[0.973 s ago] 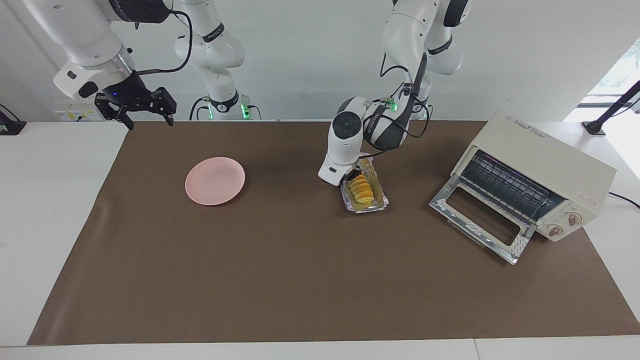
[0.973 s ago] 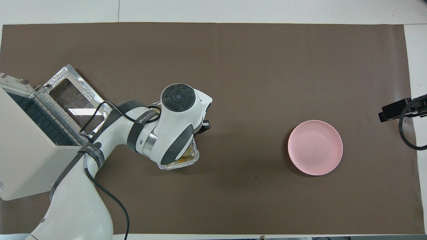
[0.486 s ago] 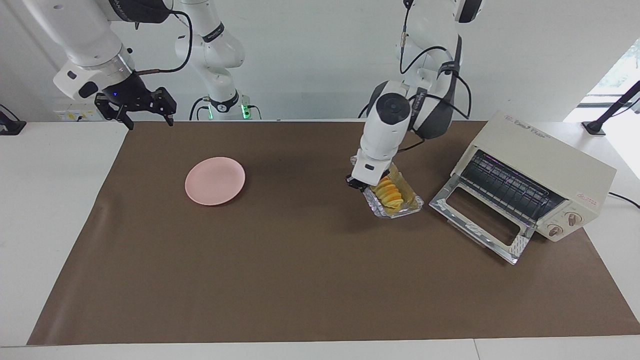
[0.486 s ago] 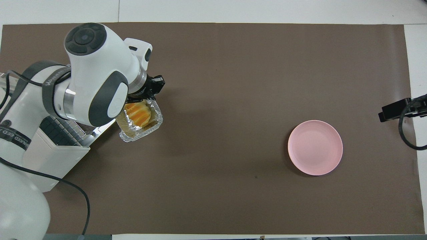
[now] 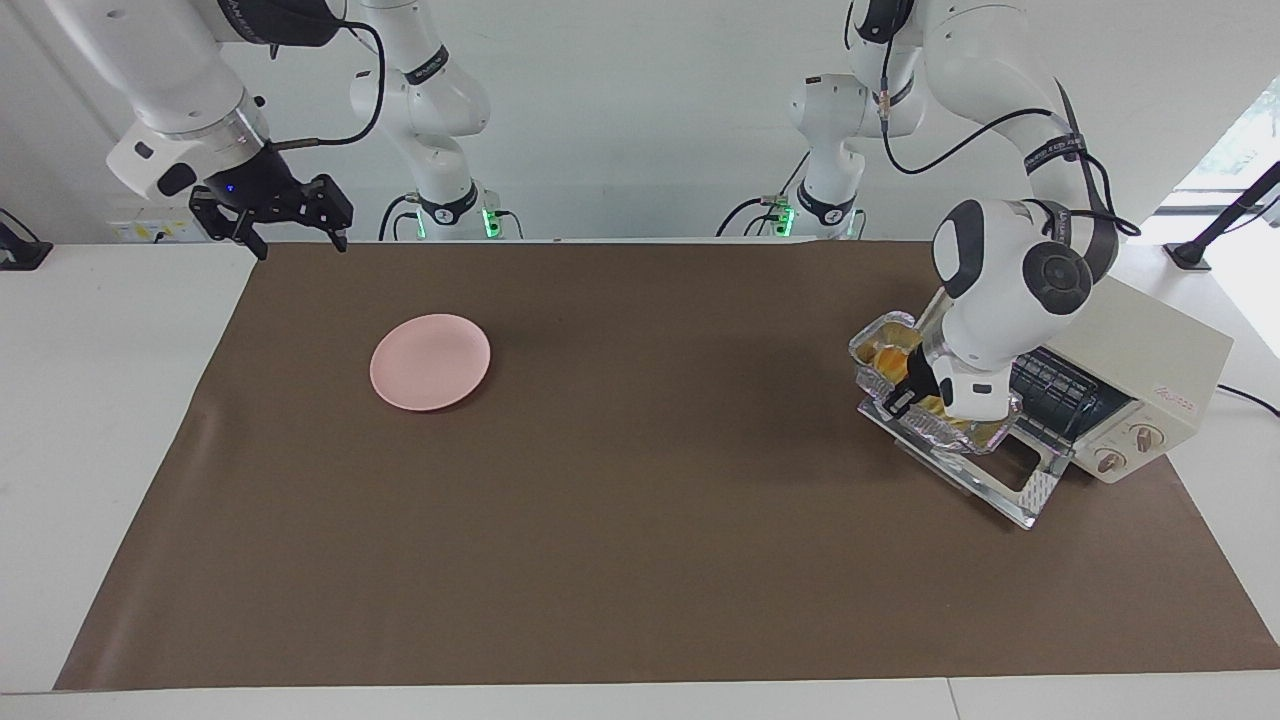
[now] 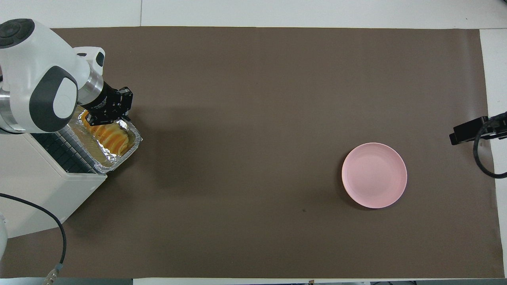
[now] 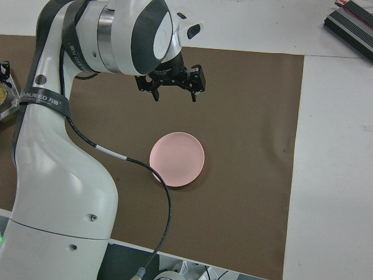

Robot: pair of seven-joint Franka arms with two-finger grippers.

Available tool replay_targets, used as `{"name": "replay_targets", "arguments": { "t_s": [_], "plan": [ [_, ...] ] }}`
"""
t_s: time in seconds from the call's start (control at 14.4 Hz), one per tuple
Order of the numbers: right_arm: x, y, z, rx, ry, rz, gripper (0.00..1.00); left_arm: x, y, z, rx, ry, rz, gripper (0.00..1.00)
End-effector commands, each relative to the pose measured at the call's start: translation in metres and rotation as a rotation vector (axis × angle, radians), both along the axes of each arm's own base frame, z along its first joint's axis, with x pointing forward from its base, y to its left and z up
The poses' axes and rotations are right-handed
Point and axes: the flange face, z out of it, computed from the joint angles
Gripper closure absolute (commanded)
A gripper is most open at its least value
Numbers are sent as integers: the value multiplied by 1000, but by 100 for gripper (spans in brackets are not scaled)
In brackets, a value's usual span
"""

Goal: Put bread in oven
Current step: 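Lift the foil tray with the left gripper and insert it into the oven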

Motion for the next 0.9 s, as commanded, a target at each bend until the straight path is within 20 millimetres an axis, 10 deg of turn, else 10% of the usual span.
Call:
{"name": "replay_targets", "arguments": {
  "t_s": [0.0, 0.83],
  "plan": [
    [-5, -2, 0, -11, -2, 15, 0, -9, 23, 2, -1, 20, 48, 100],
    [-5, -2, 0, -11, -2, 15, 0, -1, 98, 3, 60, -28, 50, 100]
  ]
}}
